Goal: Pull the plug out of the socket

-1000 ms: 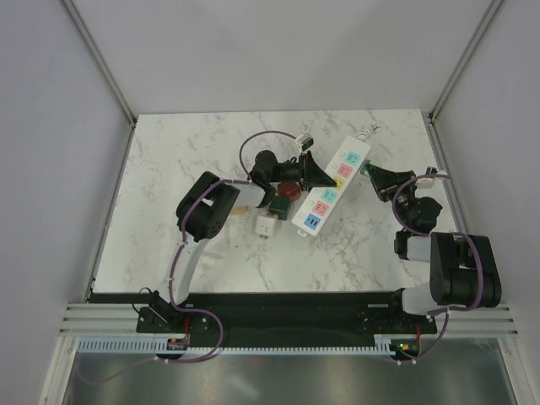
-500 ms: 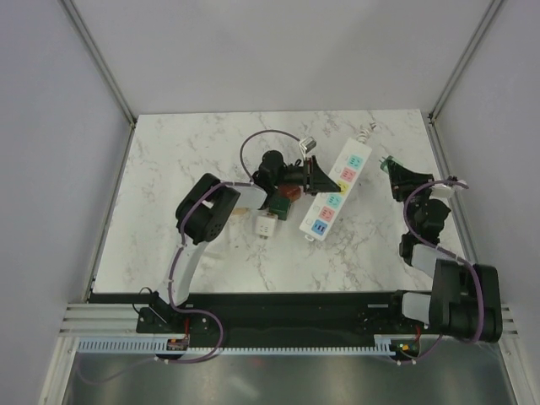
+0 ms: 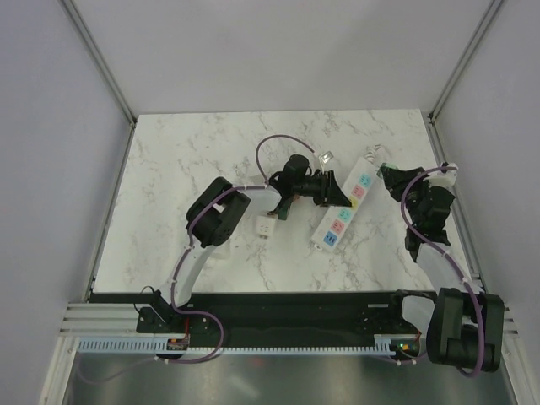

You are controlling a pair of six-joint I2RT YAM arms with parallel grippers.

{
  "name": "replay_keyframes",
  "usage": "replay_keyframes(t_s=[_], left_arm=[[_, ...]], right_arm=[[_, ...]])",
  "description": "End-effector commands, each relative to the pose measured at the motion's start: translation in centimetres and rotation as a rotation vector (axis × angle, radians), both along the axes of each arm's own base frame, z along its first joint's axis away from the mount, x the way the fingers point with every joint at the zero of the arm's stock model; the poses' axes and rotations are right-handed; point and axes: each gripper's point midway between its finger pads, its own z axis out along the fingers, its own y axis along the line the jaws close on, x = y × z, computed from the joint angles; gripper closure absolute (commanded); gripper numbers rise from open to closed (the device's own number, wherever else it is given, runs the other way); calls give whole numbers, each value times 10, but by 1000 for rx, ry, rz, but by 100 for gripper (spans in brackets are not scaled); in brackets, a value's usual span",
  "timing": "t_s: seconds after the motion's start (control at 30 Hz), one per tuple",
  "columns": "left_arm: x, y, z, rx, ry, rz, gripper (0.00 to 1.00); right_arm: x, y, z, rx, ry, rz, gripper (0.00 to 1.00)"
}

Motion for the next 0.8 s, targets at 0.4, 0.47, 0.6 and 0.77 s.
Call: replay_keyframes(t_s=[0.4, 0.47, 0.6, 0.77], left_arm=[[47, -11, -36, 187, -137, 83, 40], [48, -9, -38, 212, -137, 84, 34], [55, -2, -39, 270, -183, 113, 30], [67, 14, -23, 361, -285, 173, 13]], right_arm=[[3, 17, -27, -30, 44, 125, 100], [4, 19, -32, -19, 52, 136, 100], [6, 21, -40, -7, 66, 153, 100], [8, 23, -48, 8, 85, 163, 100]])
